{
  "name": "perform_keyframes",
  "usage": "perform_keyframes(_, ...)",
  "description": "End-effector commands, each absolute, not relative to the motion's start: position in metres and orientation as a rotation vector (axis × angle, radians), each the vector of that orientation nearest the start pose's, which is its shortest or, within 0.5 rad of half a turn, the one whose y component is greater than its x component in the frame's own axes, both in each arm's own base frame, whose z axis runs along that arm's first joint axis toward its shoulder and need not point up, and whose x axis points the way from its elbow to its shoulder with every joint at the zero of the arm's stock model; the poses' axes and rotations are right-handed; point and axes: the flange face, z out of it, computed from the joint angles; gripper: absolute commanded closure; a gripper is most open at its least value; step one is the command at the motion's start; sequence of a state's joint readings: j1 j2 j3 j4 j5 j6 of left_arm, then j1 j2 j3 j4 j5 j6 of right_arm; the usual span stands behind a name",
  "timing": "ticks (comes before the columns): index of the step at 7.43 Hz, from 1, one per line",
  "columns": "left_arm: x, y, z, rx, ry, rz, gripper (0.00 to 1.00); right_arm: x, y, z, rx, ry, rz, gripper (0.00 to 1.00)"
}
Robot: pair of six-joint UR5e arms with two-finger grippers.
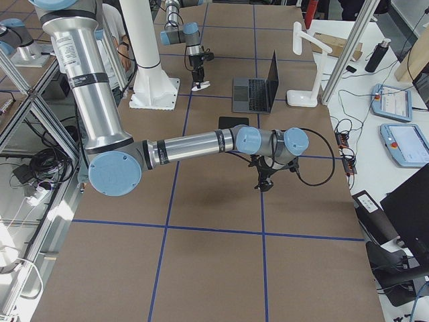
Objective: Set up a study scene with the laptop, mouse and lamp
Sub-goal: 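Carry the white mouse with the left gripper toward the mouse pad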
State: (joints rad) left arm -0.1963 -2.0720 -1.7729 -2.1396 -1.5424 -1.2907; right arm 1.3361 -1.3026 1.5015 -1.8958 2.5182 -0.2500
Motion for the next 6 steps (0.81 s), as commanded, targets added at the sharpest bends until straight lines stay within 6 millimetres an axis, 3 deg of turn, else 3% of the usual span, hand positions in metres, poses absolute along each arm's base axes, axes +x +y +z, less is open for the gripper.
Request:
perform_keyframes(1, 0.597, -0.284, 0.2, 0.346, 1.227, 0.022, 0.54, -0.086, -0.585, 0.565, -0.11, -0.952, -0.388, 0.01)
perform_keyframes(2, 0.608, -0.296, 0.19, 0.354, 1.223, 0.011, 0.54, -0.086, -0.584, 0.566, -0.113, -0.954, -0.386, 0.01)
perform_keyframes(3, 0.634, -0.31, 0.17, 0.356, 1.218, 0.0, 0.54, -0.086, -0.584, 0.566, -0.111, -0.954, -0.387, 0.01)
perform_keyframes(5, 0.652, -0.321, 0.14, 0.361, 1.205, -0.011, 0.54, -0.087, -0.584, 0.566, -0.113, -0.954, -0.388, 0.01)
perform_keyframes(6, 0.668, -0.339, 0.119, 0.37, 1.198, -0.028, 0.54, -0.087, -0.584, 0.566, -0.113, -0.954, -0.388, 0.01)
